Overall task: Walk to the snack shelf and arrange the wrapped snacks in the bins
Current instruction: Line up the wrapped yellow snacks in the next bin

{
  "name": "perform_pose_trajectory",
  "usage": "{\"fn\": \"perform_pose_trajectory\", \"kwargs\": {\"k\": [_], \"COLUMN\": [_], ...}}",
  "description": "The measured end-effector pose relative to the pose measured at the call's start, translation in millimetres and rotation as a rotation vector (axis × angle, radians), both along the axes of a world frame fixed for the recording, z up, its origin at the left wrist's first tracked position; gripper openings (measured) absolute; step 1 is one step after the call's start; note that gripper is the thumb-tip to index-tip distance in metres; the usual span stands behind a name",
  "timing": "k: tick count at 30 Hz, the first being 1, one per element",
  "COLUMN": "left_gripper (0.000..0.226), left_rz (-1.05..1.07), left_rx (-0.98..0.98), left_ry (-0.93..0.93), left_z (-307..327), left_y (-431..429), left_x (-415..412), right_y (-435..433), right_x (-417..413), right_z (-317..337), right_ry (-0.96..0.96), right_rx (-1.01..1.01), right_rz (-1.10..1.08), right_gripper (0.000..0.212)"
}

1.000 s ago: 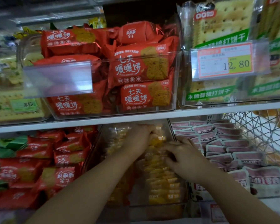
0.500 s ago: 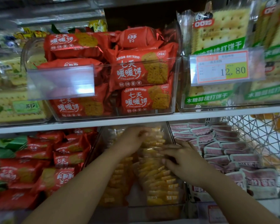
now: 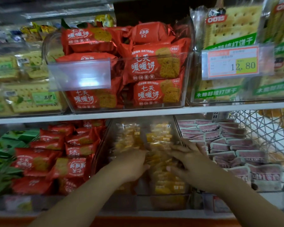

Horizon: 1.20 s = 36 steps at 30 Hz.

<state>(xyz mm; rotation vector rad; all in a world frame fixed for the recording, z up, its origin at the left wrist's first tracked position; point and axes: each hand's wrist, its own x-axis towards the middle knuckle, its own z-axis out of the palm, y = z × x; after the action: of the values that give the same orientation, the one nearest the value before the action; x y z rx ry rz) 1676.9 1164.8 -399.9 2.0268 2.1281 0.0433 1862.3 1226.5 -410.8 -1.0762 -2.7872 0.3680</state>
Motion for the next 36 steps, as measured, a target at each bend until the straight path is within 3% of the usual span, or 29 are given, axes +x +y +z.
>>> {"fn": "perform_pose_trajectory", "kwargs": {"k": [10,16,18,21,23,26,28,31,36], "left_gripper": [0.038,0.036,0.04,0.042,0.04,0.035,0.03,0.027,0.027], "left_rz": [-0.043,-0.113,-0.084,0.051,0.15,0.224,0.204,0.189,0.147], "left_rx": [-0.104,-0.166,-0.044,0.311,0.539,0.754,0.776,0.683,0.614], "left_ry": [-0.219,-0.218,-0.235,-0.304,-0.326,-0.26,-0.199,-0.209,-0.211], "left_z": [-11.7,5.1,13.5,19.4,11.9,-9.6,-23.2,-33.4,-34.3], "left_y": [17.6,13.5,-2.4,-37.8,-62.6,-84.8,-88.5,-91.4,-99.9], "left_x": [4.8,-1.5,-13.5,-47.3,-67.2,-84.5,-92.4,-96.5,-95.3], "right_y": [1.2,-0.6,-5.1,-18.3,-33.3,-54.9,-61.6,-56.5,-24.3], "right_x": [1.6,-4.0,-5.7,-23.4,-50.4,-94.0,-115.7,-132.1,-121.6], "right_z": [2.7,4.7,7.7,18.7,28.2,33.5,31.5,20.3,-0.7], "right_ry": [-0.147,-0.132,-0.102,0.122,0.256,0.371,0.436,0.457,0.118], "right_rx": [0.008,0.014,0.055,0.111,-0.01,-0.362,-0.501,-0.484,-0.229], "right_rz": [-0.008,-0.033,-0.025,0.032,0.048,-0.012,-0.073,-0.154,-0.158], "right_gripper": [0.063,0.06,0.06,0.058,0.058,0.058,0.052,0.043,0.048]}}
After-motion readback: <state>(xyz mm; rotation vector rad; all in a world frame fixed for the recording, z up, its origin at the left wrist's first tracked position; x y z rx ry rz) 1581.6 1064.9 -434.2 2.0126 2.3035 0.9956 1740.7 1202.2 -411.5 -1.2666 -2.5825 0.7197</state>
